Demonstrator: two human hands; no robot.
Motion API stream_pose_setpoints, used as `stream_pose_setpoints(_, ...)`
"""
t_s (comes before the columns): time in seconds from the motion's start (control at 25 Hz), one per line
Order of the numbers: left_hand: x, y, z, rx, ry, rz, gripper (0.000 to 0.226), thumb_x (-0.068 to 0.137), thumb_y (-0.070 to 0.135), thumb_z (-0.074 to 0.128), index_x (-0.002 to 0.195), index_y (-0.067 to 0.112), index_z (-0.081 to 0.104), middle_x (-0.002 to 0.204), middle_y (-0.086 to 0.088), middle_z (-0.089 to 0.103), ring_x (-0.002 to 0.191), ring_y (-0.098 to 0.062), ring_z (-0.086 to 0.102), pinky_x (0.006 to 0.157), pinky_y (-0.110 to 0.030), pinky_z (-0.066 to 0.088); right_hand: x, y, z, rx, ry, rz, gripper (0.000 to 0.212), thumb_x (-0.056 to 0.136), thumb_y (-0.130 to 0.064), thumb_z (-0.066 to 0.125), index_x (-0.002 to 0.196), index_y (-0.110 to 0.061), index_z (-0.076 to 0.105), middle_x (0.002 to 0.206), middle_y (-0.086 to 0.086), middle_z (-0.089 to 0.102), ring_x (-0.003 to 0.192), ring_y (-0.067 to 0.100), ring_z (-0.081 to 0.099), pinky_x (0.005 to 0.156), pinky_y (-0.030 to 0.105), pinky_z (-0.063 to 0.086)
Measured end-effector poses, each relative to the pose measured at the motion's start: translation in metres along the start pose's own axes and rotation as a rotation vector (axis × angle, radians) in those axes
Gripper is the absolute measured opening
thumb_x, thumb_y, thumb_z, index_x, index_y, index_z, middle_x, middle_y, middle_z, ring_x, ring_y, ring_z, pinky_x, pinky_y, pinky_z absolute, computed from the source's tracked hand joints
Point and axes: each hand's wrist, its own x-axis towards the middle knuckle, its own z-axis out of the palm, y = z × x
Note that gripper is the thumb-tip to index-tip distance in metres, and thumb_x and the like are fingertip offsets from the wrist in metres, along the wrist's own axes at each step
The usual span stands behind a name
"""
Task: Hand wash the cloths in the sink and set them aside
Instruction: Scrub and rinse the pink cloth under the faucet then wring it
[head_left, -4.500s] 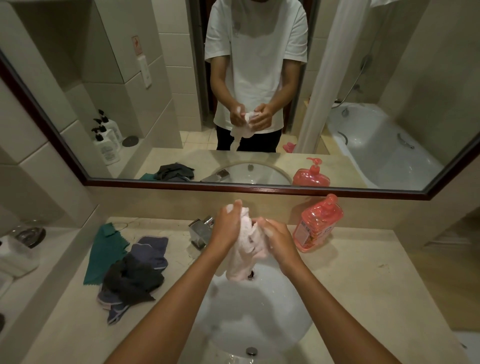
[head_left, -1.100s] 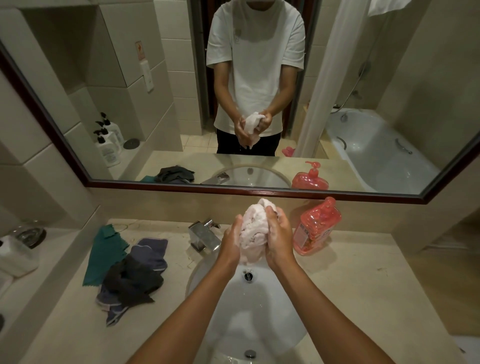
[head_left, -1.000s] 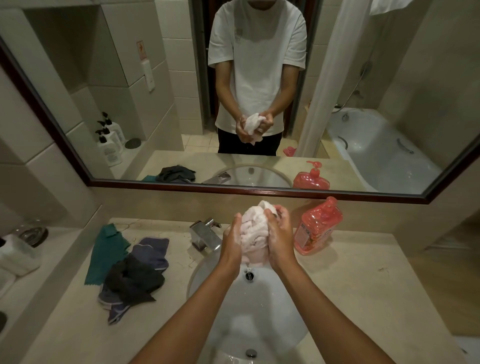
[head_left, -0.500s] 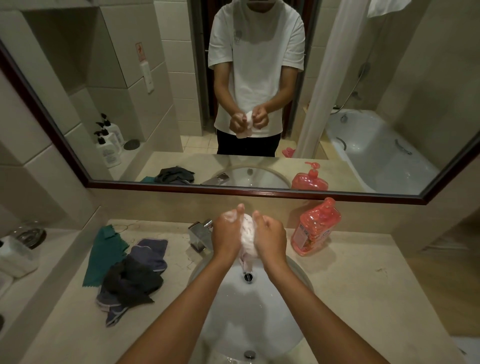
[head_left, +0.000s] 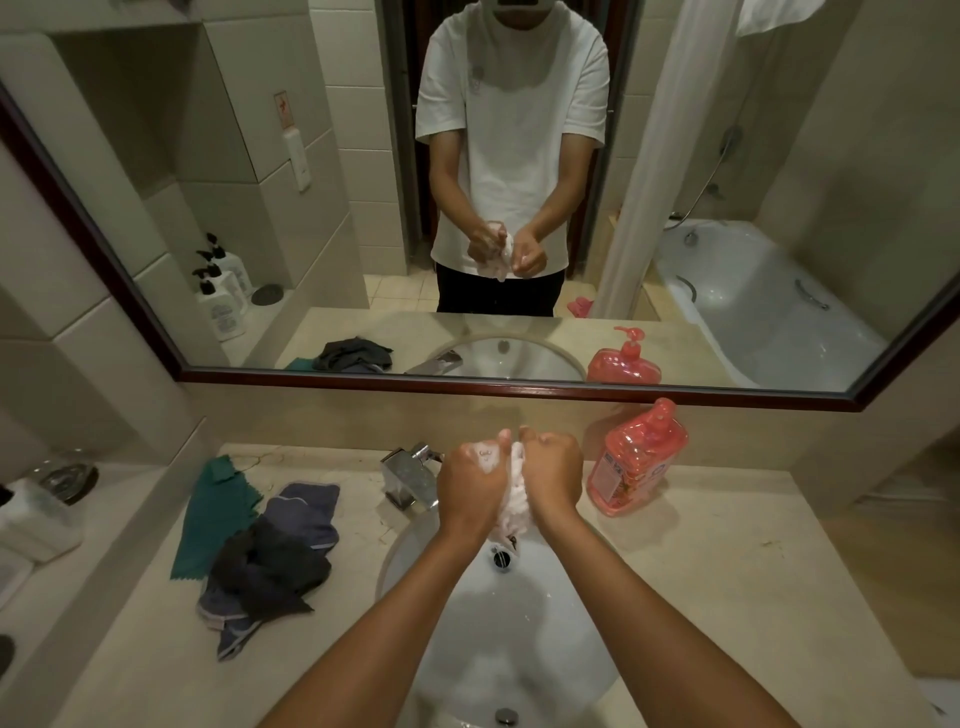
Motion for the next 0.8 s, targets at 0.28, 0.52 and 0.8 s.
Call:
stream_pose_setpoints(0.28,0.024,0.000,0.002,-0.080,0.048,-0.187,0.055,0.104,0.039,0.048,0.054,0.015,0.047,0.052,-0.004,0.052,0.051,-0.020,0.047,0.058,-0.032,0.037,-0.048,0.009,0.005,0.079,0.003,-0.292,0.034,0.092,-0.054,0.038,0.066,-0.032,0.040,0.078,-0.008,0.051,0.068,0.003,0.050,0.057,0.021,0.034)
stream_pose_setpoints(0.52,0.016,0.001,0.006,-0.158,-0.046,-0.114,0.052,0.105,0.035,0.048,0.060,0.010,0.055,0.051,-0.004,0.049,0.049,-0.015,0.043,0.052,-0.028,0.034,-0.027,-0.003,0.004,0.059,0.148,-0.252,0.052,0.097,-0.028,0.060,0.053,-0.024,0.033,0.050,-0.008,0.037,0.048,0.006,0.033,0.048,0.022,0.025)
stream_pose_setpoints(0.8,0.006,-0.001,0.002,-0.140,-0.047,-0.091,0.050,0.102,0.032,0.057,0.055,0.021,0.041,0.046,0.008,0.044,0.039,-0.004,0.040,0.045,-0.024,0.036,0.000,-0.003,-0.001,0.336,-0.229,0.283,0.024,0.095,-0.011,0.056,0.072,-0.015,0.058,0.073,0.006,0.061,0.070,0.025,0.059,0.070,0.035,0.051)
